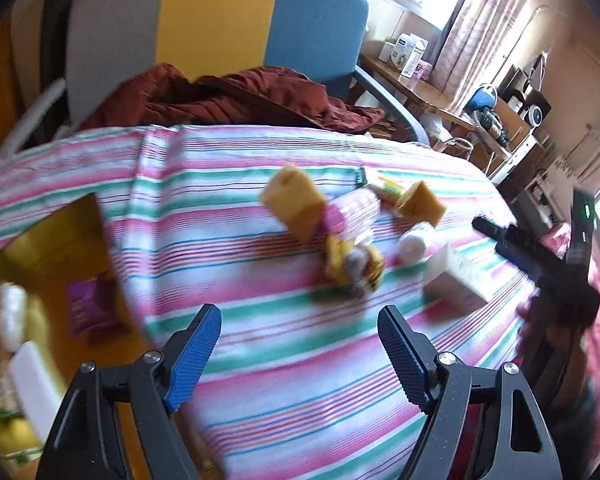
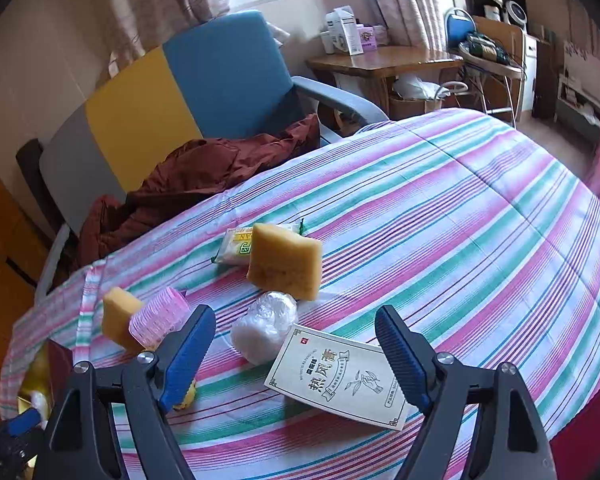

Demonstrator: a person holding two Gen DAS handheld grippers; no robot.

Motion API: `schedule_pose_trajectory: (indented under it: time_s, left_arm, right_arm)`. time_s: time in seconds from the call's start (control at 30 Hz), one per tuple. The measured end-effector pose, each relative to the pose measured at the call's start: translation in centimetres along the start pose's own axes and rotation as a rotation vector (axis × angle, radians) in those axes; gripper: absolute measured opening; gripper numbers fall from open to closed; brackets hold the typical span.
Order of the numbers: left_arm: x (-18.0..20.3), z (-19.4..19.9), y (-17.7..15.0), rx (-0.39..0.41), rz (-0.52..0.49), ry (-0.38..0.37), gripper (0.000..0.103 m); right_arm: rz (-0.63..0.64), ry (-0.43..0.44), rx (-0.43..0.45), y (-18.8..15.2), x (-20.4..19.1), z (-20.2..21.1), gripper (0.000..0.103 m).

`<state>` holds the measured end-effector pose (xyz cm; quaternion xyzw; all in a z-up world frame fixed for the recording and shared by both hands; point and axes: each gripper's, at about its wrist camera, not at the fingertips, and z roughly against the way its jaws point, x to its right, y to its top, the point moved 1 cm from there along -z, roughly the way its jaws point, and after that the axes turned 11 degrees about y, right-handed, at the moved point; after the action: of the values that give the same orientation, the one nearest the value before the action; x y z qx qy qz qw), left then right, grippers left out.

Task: Organize objects
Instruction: 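Grasp the pink hair roller with the left gripper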

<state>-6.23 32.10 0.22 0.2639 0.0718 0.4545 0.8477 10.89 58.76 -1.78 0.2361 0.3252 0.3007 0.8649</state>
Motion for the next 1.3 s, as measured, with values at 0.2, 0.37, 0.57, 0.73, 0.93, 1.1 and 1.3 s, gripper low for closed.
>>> schedule_pose_trajectory:
  time_s: [0.2, 0.37, 0.57, 0.73, 0.93, 1.1, 1.3]
  left_arm:
    - [3.7, -3.7, 3.7, -0.076, 0.034, -0.039, 0.084]
    - [5.9, -7.6, 6.0, -0.172, 0.102, -0.070, 0.086]
    - [7.5, -10.9, 8.2, -0.207, 0.135, 0.029, 0.086]
    - [7.7, -12.2, 9.2, -0.239, 0.182, 0.075, 0.089]
    - [8.7, -14.2, 10.3, -0.268, 0.187, 0.127, 0.090]
    - [8.8, -14.1, 9.6, -0.223, 0.089, 0.110, 0.071]
    - [7.1, -9.9, 7.2, -0.117, 0.004, 0.014, 0.071]
  right_arm:
    - [-0.033, 0.050, -0.007, 0.1, 0.4, 0.1, 0.084]
    - [-0.066, 0.096, -0.024, 0.2, 1.0, -0.1, 0.084]
    - [-0.069, 0.142, -0.062, -0.1, 0.8, -0.8, 0.084]
    - [-0.070, 0.174, -0.077, -0.1, 0.6, -0.9, 0.084]
    - [-0.081, 0.189, -0.088, -0.2, 0.7, -1.0, 0.084]
    - [-0.081, 0.180, -0.101, -0.3, 0.8, -1.2, 0.084]
    - [-0.051, 0.171, -0.114, -0.5, 0.3, -1.5, 0.084]
